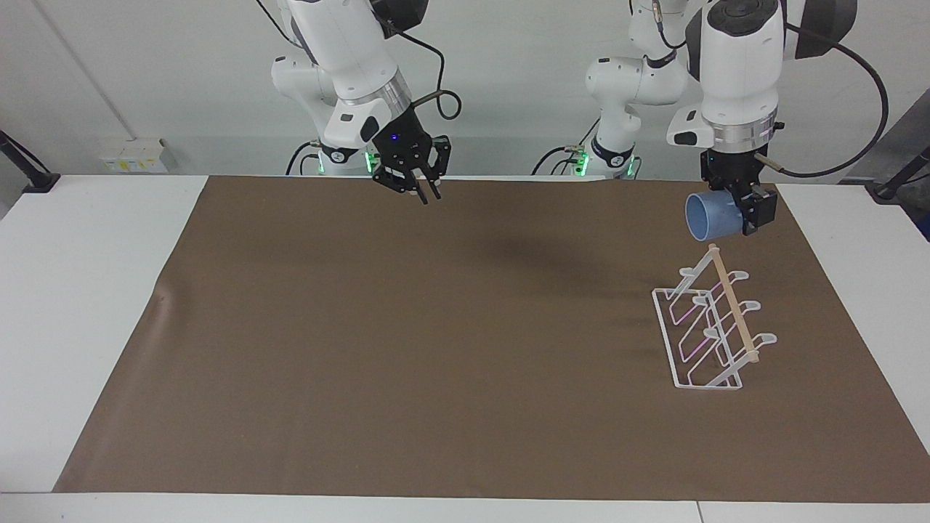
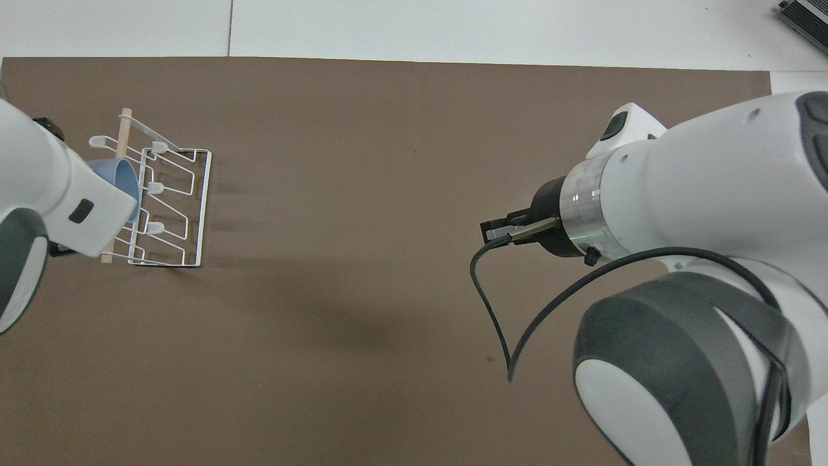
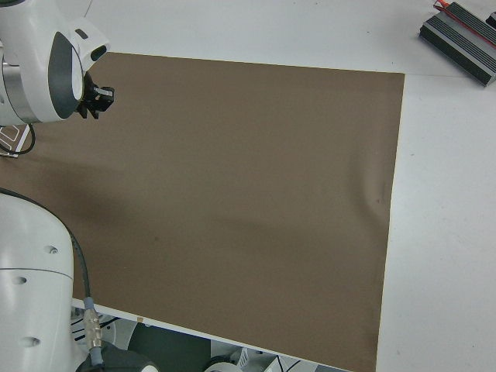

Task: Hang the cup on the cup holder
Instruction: 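Hang the blue cup on a rack hook with the left gripper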

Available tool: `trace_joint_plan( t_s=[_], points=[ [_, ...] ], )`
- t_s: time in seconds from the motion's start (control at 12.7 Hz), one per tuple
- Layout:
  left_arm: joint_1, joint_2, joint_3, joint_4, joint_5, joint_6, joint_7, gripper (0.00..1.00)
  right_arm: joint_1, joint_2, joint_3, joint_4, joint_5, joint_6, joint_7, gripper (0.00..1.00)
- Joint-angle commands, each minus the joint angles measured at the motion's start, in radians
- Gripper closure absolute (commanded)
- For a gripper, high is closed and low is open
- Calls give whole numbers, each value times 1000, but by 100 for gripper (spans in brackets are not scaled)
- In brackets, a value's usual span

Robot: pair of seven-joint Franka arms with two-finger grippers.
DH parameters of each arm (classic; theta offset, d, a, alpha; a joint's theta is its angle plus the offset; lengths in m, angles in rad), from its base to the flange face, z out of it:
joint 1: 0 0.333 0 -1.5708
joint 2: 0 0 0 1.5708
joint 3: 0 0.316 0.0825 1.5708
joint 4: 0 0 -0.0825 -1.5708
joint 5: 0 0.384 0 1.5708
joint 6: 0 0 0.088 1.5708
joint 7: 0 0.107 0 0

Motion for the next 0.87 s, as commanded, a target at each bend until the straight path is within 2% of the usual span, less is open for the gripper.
trace_joint_plan(
  t_s=[0.0, 0.08, 0.24, 0.31, 0.47, 0.71, 0.79],
  points=[
    [-31, 61, 9, 39, 53, -34, -66, 100, -37, 4, 11, 55, -125, -106, -56, 78],
    [-49, 72, 6, 44, 106, -49, -89, 100, -40, 3, 9, 68, -180, -153, -56, 74],
    [-89, 92, 6, 30, 195, -38, -102, 100, -52, -1, -2, 71, -266, -213, -58, 73],
    [-91, 118, 7, 33, 230, -42, -105, 100, -66, -11, -14, 69, -268, -229, -56, 73],
    [-97, 154, 6, 19, 344, -51, -108, 100, -101, -14, -17, 68, -267, -264, -56, 65],
    [-100, 167, 6, -42, 430, -41, -134, 100, -175, -25, -17, 45, -262, -290, -58, 64],
    [-106, 194, 6, -40, 468, -49, -145, 100, -195, -33, -17, 27, -254, -292, -59, 60]
  ],
)
